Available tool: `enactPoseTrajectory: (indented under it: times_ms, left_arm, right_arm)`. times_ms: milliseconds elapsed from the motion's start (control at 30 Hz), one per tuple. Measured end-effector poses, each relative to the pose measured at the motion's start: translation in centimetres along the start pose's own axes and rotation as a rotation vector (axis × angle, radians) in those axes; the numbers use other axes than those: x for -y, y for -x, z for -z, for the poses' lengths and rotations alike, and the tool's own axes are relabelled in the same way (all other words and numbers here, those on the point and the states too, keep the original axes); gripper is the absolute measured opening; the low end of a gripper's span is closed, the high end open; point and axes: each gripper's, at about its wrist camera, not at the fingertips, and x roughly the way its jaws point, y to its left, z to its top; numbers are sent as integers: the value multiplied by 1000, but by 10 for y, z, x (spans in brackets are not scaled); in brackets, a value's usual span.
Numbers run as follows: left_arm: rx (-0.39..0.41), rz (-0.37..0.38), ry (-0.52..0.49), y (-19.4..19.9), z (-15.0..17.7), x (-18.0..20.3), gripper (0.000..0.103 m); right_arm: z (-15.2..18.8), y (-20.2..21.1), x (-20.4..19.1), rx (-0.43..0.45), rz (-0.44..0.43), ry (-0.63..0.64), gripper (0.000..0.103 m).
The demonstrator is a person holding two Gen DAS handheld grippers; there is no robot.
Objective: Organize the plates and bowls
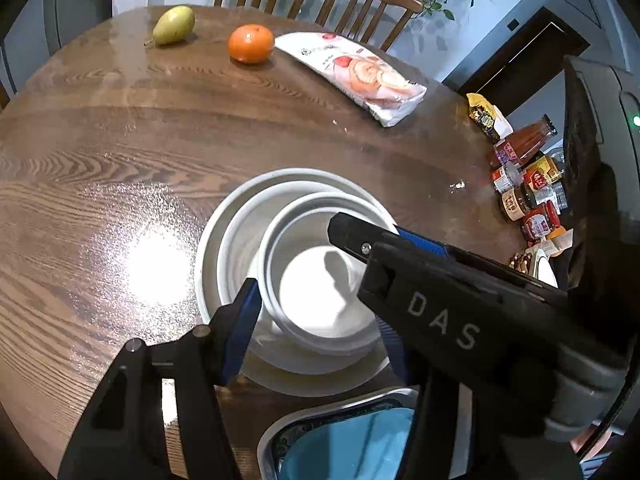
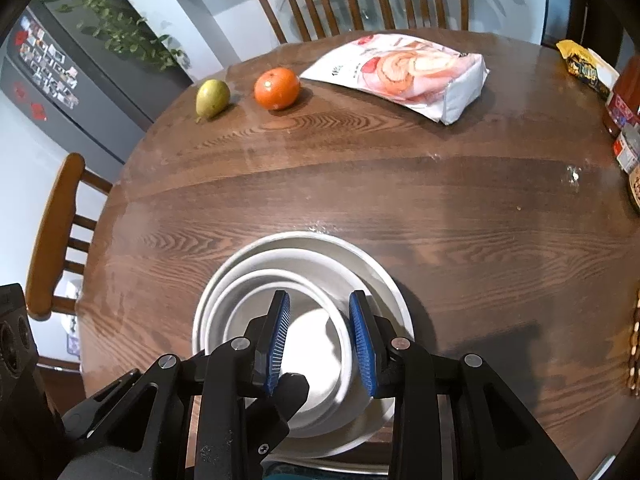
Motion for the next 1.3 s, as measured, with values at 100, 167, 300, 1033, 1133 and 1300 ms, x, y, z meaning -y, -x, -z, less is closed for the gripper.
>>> enactPoseTrajectory:
  times_ms: [100,167,300,1033,1133,1300]
  left_arm:
    - [5,-5,-5,1,0,0,54]
    - [5,-5,-6,2,0,0,54]
    - [3,-4,-14,2,0,0,55]
    - [136,-41,-95,32,2,10,83]
    - [148,-39,-92,35,2,8,84]
    - [165,-38,-76,41,0,4,89]
  right_arm:
    - [0,-1,1,-5,-2,-2,35]
    - [0,-1,1,-5,0,-2,35]
    - [0,-1,1,-11,-1,-1,36]
    - [3,38,3,115,84,41,71]
    - [4,48,6,144,69,34,72]
    - [8,66,14,211,39,-1,76]
